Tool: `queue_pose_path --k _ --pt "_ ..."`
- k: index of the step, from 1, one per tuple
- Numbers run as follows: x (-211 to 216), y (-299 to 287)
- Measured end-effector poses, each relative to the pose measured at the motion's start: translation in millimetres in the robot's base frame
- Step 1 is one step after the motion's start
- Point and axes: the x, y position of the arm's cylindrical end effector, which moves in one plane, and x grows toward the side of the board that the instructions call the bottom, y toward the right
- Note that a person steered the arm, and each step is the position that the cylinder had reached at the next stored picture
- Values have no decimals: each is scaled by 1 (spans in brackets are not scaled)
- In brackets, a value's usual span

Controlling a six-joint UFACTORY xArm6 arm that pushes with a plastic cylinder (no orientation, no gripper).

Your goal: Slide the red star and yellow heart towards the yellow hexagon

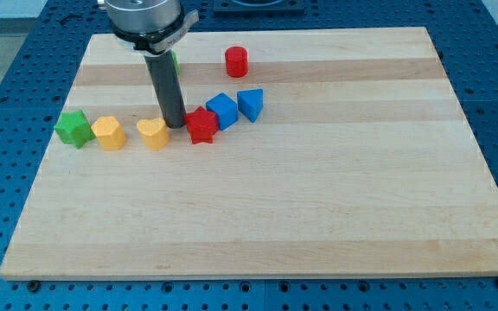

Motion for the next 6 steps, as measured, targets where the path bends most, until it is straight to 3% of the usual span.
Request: queue_pose_path --k 3,5,6 --pt "-56 100" --pt "-54 175" --pt "-36 176"
